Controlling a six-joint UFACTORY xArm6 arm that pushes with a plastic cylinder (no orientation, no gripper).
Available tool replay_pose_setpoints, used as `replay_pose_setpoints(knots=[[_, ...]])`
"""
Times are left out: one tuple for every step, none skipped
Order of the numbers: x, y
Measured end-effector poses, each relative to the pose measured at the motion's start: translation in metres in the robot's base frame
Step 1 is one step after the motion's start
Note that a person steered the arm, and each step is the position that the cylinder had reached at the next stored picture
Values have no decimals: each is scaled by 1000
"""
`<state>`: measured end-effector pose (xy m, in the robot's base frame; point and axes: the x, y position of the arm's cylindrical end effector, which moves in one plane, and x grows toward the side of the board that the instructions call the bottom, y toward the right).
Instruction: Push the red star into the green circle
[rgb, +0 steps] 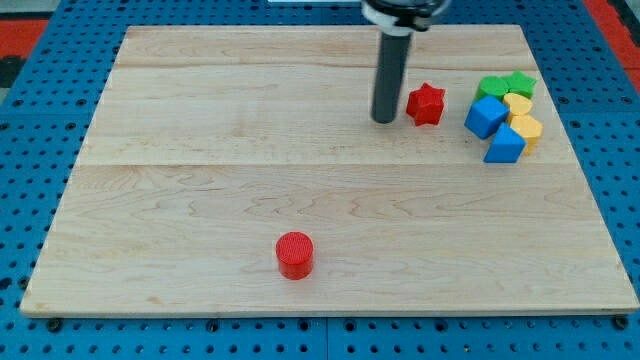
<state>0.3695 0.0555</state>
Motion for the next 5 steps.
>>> replay_pose_setpoints(knots=[[-8, 5], [-9, 65], [-9, 102], [0, 73], [13, -16]])
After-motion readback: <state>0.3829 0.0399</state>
